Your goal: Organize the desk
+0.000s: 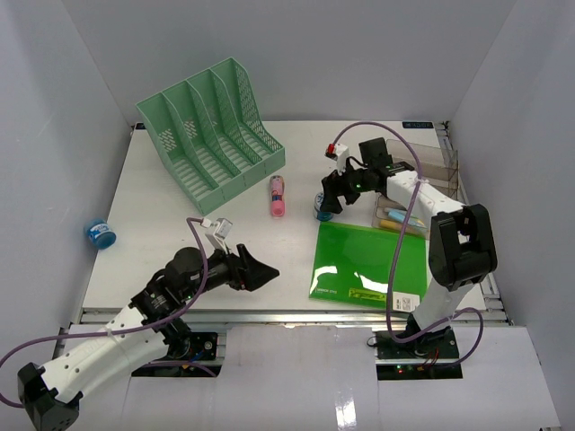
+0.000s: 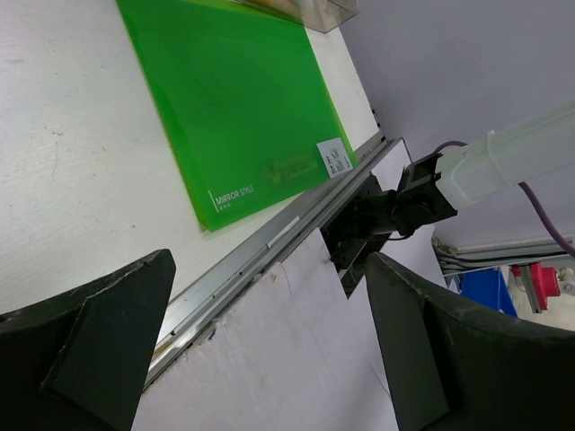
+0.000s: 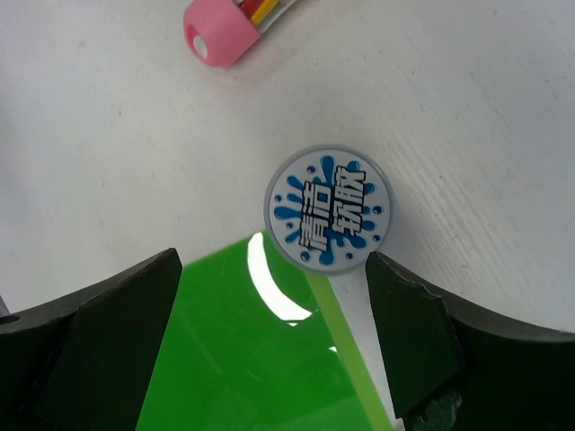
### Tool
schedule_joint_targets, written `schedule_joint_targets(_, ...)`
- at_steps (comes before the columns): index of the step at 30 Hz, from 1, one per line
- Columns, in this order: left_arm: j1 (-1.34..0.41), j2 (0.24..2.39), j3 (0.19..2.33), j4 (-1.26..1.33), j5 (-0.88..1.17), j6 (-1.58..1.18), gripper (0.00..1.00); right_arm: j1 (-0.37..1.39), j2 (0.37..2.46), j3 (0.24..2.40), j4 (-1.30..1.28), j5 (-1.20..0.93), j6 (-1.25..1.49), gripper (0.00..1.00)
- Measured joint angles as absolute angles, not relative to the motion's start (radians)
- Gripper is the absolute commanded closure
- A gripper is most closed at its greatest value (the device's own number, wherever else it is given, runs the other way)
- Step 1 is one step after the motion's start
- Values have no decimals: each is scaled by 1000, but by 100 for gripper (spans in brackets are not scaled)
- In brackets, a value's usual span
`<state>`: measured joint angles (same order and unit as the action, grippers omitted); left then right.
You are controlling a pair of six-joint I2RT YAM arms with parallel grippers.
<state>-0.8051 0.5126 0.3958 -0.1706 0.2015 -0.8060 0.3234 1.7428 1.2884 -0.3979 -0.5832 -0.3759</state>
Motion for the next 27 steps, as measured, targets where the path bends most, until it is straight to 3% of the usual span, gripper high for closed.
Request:
schedule_joint_targets(7, -805, 500, 368, -160, 197, -835, 2, 389, 1742, 1266, -268, -401, -132, 10)
schedule_joint_targets(20, -805, 463, 351, -165, 190, -859, 2, 466, 1824, 1269, -224, -194, -65, 10)
schedule_joint_targets(23, -805, 450, 349, -166, 190, -862, 2, 480, 1850, 1275, -224, -147, -64, 3)
schedule_joint_targets(25, -805, 444, 346, -167, 189, -864, 2, 485, 1866, 1279, -225, -120, -65, 11)
schedule_joint_targets(27, -805, 436, 340, -170, 189, -866, 2, 487, 1878, 1280, -225, -99, -70, 27)
